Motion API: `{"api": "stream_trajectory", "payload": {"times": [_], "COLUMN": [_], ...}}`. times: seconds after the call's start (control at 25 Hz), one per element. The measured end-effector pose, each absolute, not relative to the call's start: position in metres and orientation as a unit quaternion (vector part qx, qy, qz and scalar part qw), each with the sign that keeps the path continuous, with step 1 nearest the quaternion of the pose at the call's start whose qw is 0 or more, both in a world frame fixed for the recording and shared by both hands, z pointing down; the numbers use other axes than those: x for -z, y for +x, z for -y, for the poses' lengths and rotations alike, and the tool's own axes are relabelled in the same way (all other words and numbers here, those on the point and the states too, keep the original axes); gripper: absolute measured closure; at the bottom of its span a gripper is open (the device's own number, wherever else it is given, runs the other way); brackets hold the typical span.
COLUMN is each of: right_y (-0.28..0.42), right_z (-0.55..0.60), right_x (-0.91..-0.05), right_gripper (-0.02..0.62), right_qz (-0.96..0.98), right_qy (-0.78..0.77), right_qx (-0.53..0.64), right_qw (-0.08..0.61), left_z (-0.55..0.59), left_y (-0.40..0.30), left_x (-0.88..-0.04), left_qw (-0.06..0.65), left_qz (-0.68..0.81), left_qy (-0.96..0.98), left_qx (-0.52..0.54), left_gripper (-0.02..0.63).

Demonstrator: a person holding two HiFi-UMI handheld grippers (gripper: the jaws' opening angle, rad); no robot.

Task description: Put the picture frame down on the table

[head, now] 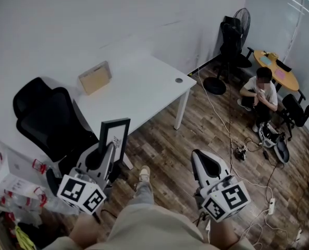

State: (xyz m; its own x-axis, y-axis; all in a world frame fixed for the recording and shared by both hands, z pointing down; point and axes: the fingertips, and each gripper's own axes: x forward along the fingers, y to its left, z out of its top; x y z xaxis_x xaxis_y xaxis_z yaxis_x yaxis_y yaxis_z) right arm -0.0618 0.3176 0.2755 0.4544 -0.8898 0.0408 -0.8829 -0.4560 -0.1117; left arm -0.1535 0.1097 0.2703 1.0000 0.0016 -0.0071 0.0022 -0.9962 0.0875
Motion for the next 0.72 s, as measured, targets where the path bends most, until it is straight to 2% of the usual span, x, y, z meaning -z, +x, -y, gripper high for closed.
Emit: {"api": "stream_trajectory", "payload": {"times": [0.36, 0.72], "right_y": [-0.016, 0.053], "right_z": [-0.274, -0.218], "right_x": [-0.281, -0.277], "right_gripper": [0.571, 0.571], "right_qz": [-0.531, -0.515], "right_qy": [-0.845, -0.853], "right_qx": [0.055, 0.075], "right_qw": [0.032, 0.03], "left_z": [-0.073, -0.012], "left_y": [-0.105, -0.026], "left_x": [-0.277, -0.28], "left_qw": [0.052, 0.059], "left_qz": [-0.004, -0.028], "left_qy": [0.999, 0.997], "left_qx": [-0.002, -0.027], "left_gripper": [0.565, 0.565]}}
